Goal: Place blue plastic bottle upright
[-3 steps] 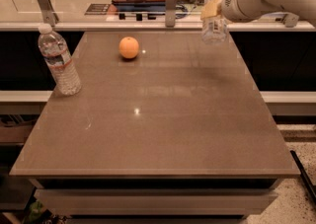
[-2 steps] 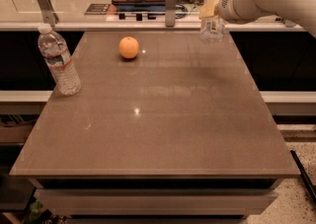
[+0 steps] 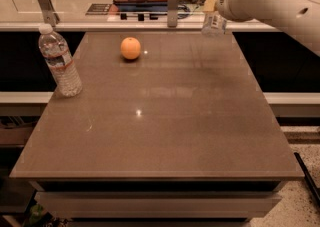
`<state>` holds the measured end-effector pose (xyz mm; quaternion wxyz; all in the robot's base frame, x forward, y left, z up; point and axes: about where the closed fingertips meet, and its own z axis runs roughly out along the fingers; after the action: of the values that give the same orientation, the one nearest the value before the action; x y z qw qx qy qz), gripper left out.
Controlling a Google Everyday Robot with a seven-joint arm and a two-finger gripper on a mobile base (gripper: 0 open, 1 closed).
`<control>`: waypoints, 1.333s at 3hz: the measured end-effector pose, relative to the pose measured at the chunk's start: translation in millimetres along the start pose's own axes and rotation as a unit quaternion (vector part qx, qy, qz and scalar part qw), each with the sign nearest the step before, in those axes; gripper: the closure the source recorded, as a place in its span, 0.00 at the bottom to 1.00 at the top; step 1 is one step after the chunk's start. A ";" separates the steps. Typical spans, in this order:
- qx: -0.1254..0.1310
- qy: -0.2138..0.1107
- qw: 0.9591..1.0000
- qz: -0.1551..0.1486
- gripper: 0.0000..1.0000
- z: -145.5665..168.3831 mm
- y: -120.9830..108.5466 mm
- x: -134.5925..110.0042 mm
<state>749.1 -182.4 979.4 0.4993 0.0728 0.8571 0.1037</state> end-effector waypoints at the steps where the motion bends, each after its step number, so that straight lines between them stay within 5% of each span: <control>1: 0.017 -0.032 0.999 0.011 1.00 2.0 -5.4 -9.7; 4: 0.047 -0.090 0.995 0.017 1.00 1.8 -15.1 -22.7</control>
Offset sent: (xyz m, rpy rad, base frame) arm 0.0110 -0.0195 0.0085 -0.0006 -0.1310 -0.1426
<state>761.5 -202.0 993.9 0.5689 0.1200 0.8110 0.0650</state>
